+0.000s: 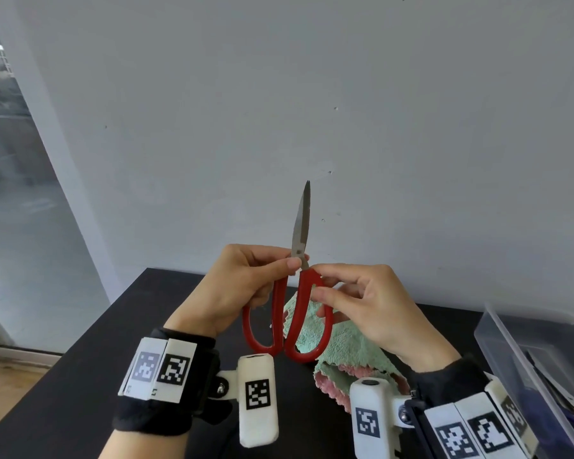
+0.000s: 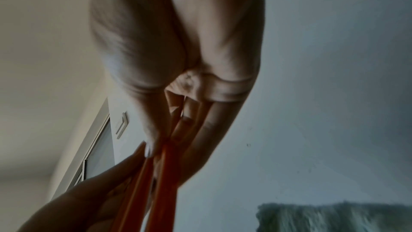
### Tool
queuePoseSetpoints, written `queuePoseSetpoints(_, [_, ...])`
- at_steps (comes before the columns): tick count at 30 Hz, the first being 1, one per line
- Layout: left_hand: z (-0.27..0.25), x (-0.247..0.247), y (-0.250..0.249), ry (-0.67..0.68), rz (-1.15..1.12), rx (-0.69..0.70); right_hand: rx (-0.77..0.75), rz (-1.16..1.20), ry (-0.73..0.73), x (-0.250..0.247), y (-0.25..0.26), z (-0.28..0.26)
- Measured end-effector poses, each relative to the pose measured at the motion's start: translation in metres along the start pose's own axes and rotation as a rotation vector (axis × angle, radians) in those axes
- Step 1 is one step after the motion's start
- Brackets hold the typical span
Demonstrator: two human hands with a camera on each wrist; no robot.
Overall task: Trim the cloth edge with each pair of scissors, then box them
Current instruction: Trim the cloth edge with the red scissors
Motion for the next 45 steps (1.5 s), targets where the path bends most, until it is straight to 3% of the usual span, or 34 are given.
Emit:
queuePoseSetpoints(4, [0.005,-0.007,0.003,-0.060,-0.039,0.016,0.036,0.002,-0.008,0.006,-0.010,0.002])
queuePoseSetpoints(13, [0.001,-0.009,0.009,-0.005,-0.065,-0.077,0.072,-0.019,0.090,0.014,-0.017,-0.004])
queuePoseSetpoints(19, [-0.002,-0.010,0.008,0.040,0.069,-0.079,-0.004,-0.157,0.038,-0.002,-0.015,0.000])
queuePoseSetpoints(26, [0.000,-0.021,0.006,-0.012,0.319,0.024,-0.005,-0.114,-0.033,-0.013,-0.016,0.002])
queuePoseSetpoints(39, [0.000,-0.015,0.002,0.033,0.555,0.181,0.011,-0.196,0.018,-0.023,-0.022,0.003])
queuePoseSetpoints(42, [0.002,-0.016,-0.001,-0.037,0.614,0.236,0.004,-0.195,-0.011,-0.021,-0.022,0.003])
queuePoseSetpoints(45, [0.005,-0.030,-0.009,-0.240,0.598,0.274,0.016,-0.145,-0.086,-0.025,-0.021,0.003])
Point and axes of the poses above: each hand's wrist, its own z-axis towards the middle knuckle, its own x-axis out of the palm, y = z × x, the point moved 9 cm from there along z, towards the middle knuckle, and after that the axes turned 15 degrees about -y, right-handed, at the moved point
